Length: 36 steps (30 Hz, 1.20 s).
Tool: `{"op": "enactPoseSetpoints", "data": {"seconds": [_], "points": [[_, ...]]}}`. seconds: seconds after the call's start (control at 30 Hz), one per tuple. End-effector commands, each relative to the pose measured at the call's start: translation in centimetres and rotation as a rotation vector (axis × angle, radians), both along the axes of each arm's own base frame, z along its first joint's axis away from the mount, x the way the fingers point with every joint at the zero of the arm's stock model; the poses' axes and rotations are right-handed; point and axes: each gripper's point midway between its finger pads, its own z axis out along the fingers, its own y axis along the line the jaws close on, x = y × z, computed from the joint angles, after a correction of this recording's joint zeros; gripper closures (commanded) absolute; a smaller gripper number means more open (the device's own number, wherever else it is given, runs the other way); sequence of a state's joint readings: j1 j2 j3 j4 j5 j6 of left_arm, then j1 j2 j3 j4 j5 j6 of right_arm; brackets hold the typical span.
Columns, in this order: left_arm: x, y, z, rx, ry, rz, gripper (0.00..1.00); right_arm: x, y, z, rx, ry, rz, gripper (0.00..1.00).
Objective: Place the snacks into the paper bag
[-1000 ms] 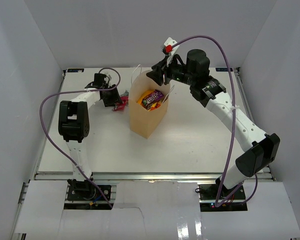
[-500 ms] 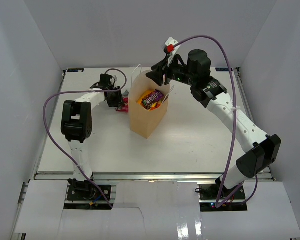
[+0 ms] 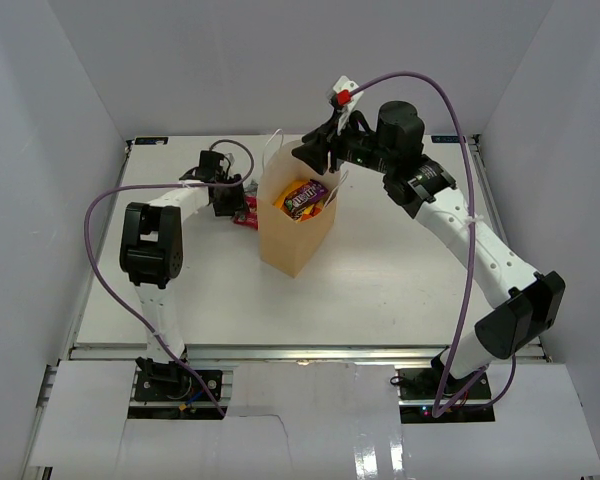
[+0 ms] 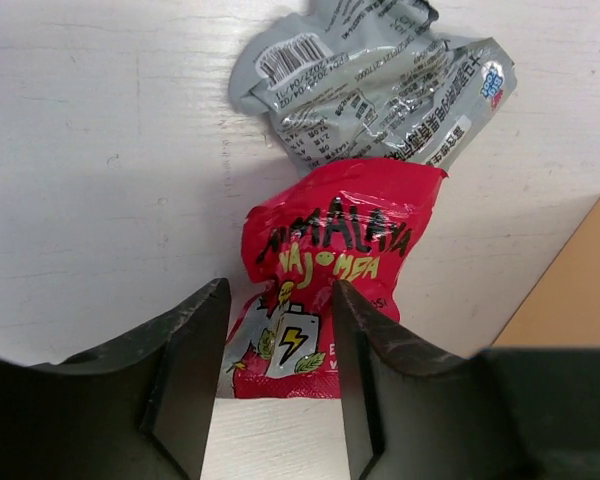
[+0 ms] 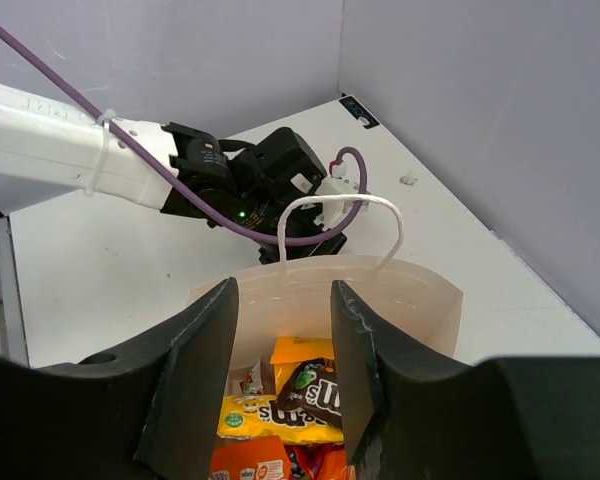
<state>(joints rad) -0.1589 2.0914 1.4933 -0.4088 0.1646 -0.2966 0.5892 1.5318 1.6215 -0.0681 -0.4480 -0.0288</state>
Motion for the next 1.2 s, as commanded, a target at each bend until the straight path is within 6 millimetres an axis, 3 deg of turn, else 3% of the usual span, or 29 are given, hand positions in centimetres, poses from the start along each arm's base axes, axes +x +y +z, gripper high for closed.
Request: {"op": "enactPoseSetpoints", "data": {"seconds": [0.0,0.2,0.37,0.43,0.47,0.5,0.57,0.6,0.7,0.73,0.83,0.87,0.93,0.97,1.03,1.07,1.17], "points": [[-4.4,0.0,-2.8,0.027,0.154,-0.021,0.45,-1.1,-0.6,3.2,0.061,-0.072,0.008,0.52],[-6.0,-1.1,-3.1,-0.035,0.175,-0.046,0.82,-2.1,-0.7,3.7,0.078,-0.087,0.042,0.52],[-7.3,-0.5,-2.3,-0.026,0.149,-0.047,0.94,-3.5,-0.6,3.9,0.086,-0.104,0.1,0.51],[-7.2,-0.1,-0.5,-0.029,0.103,-0.039,0.99,-4.4,-0.3,3.6,0.083,-0.104,0.154,0.51],[-7.5,0.1,-0.1,-0.029,0.091,-0.033,1.0,-4.9,-0.1,3.7,0.086,-0.112,0.181,0.5],[-7.3,0.4,1.9,-0.032,0.04,-0.023,1.0,-6.0,0.2,3.5,0.083,-0.114,0.251,0.49],[-7.3,0.6,3.7,-0.039,-0.02,-0.015,1.0,-7.4,0.9,3.1,0.079,-0.111,0.322,0.49],[-7.9,1.1,5.3,-0.045,-0.061,0.0,1.0,-8.6,1.4,2.8,0.069,-0.128,0.375,0.48],[-9.0,1.9,6.9,-0.057,-0.115,0.028,1.0,-10.1,2.3,1.9,0.038,-0.153,0.457,0.45],[-9.4,2.1,8.7,-0.059,-0.16,0.033,1.0,-10.8,2.8,1.6,0.029,-0.16,0.485,0.44],[-10.8,2.5,9.7,-0.069,-0.188,0.042,1.0,-11.7,4.0,1.0,0.01,-0.176,0.516,0.4],[-11.2,2.5,11.0,-0.078,-0.226,0.043,1.0,-11.7,4.4,0.9,0.007,-0.182,0.513,0.4],[-12.4,2.6,11.3,-0.085,-0.236,0.04,1.0,-12.7,5.3,0.1,-0.01,-0.151,0.532,0.39],[-12.9,2.6,12.9,-0.097,-0.283,0.035,1.0,-12.9,5.7,-0.1,-0.015,-0.147,0.531,0.39],[-13.9,2.5,13.8,-0.117,-0.312,0.035,1.0,-13.6,6.8,-0.7,-0.028,-0.133,0.521,0.37],[-14.5,2.4,15.8,-0.137,-0.372,0.024,1.0,-13.4,7.2,-0.9,-0.034,-0.128,0.499,0.37],[-16.3,2.1,18.9,-0.18,-0.473,0.009,1.0,-13.5,8.2,-1.0,-0.018,-0.095,0.456,0.32]]}}
